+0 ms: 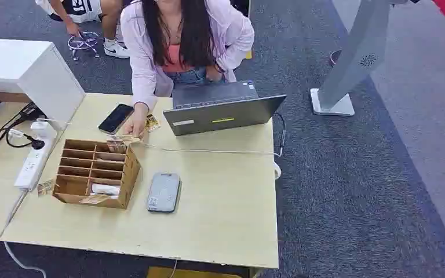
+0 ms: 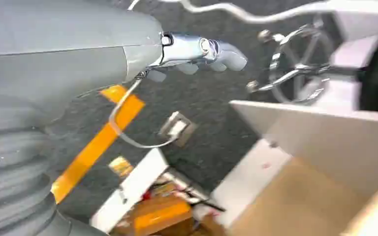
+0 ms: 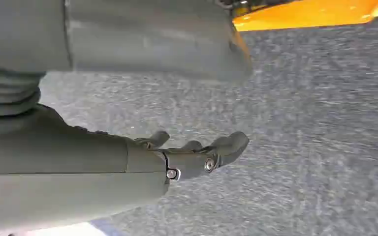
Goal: Pass the card to the sensor for recognition and then transmit it.
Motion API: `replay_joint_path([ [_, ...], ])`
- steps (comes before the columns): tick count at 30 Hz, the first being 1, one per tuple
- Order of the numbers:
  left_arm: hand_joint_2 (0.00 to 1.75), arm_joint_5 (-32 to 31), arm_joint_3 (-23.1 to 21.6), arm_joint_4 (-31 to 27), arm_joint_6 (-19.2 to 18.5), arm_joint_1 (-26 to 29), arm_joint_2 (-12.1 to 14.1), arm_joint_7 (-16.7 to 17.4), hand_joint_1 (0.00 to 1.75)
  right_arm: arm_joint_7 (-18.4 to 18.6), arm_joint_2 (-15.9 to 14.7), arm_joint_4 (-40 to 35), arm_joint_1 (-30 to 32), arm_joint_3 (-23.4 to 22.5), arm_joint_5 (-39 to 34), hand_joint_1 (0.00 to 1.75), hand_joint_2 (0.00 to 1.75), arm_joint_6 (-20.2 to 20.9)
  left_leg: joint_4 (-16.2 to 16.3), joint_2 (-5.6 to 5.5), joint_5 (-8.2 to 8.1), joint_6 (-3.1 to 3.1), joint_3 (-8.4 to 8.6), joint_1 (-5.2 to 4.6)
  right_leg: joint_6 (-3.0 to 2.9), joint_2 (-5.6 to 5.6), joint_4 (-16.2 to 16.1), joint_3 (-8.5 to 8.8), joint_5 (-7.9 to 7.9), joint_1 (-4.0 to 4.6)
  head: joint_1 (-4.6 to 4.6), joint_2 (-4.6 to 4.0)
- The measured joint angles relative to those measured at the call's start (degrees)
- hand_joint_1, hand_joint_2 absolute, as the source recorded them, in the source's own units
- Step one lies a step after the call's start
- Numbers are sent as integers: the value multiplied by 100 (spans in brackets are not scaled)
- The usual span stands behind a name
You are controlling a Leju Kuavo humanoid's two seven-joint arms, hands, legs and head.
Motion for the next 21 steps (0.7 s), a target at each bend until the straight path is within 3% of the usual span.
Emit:
replay_joint_path([
  [10,175,159,-442,-1991,88,476,-398,-66,0,449,123,90,10,-278,424,0,0,-103,0,0,0,0,0,0,0,0,0,0,0,0,-2,0],
  [21,175,68,-1503,-4170,380,1055,-437,-262,0,706,225,151,13,-450,702,0,0,-173,0,0,0,0,1,0,0,0,0,0,0,0,2,0],
])
